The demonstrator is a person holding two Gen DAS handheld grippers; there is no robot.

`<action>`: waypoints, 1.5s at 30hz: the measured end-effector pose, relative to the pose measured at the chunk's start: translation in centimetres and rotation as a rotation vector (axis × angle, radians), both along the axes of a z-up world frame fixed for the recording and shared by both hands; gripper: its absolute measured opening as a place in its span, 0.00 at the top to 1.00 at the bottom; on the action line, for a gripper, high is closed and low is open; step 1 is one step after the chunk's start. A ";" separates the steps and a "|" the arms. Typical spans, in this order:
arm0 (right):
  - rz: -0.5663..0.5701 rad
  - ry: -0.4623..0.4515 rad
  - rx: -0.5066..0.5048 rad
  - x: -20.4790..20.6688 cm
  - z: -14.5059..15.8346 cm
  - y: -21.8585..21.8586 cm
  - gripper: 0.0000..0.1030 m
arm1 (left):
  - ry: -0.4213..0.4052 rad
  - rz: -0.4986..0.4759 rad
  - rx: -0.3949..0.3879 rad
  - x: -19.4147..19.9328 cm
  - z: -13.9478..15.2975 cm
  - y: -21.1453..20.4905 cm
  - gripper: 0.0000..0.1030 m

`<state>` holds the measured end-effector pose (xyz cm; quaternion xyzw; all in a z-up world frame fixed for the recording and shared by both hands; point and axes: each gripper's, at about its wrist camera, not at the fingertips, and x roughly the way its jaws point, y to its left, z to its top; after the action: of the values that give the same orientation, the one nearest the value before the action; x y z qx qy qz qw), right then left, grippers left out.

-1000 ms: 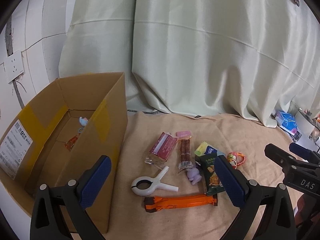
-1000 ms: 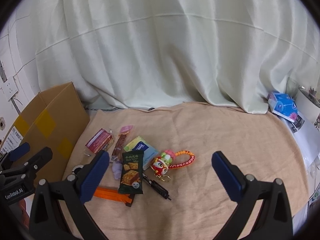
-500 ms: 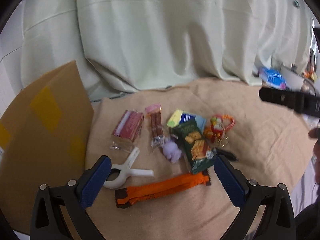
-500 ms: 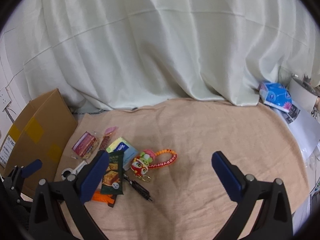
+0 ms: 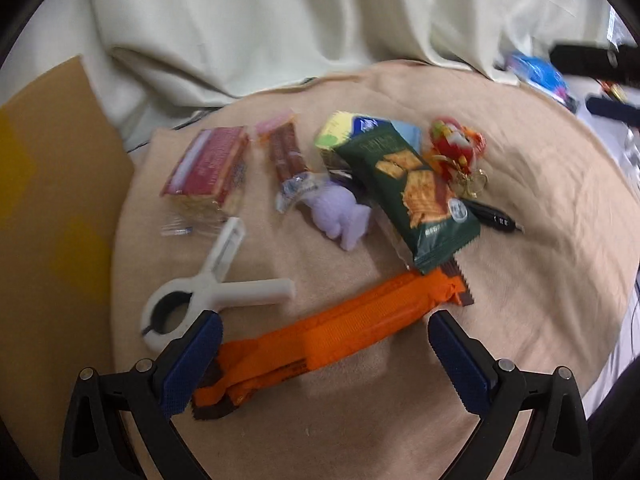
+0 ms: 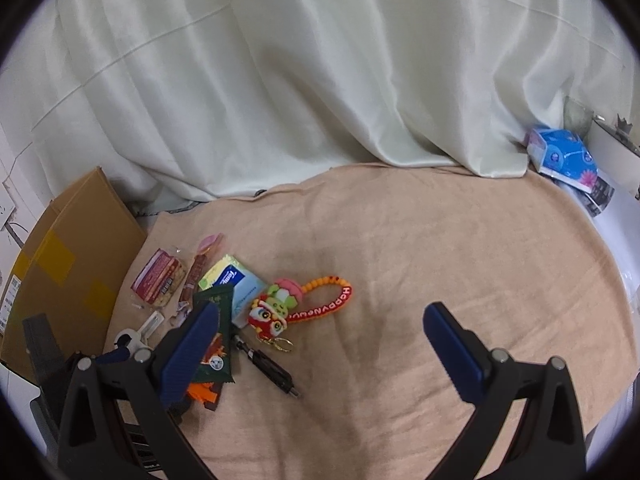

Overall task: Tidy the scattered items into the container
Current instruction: 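Move both tools toward the scattered items on the cloth, then grasp the orange strap with the left tool while the right tool grasps the green snack bag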

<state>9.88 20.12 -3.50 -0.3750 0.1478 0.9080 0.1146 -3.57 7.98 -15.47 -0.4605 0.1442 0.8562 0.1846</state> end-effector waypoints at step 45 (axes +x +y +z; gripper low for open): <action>0.264 -0.141 -0.157 -7.3 -7.1 -8.9 0.13 | -0.075 0.200 0.268 -0.3 0.6 -5.3 0.71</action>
<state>2.62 11.19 -10.60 -0.4616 0.1593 0.8723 -0.0253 -3.84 2.65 -14.87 -0.4755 -0.0250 0.8641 0.1633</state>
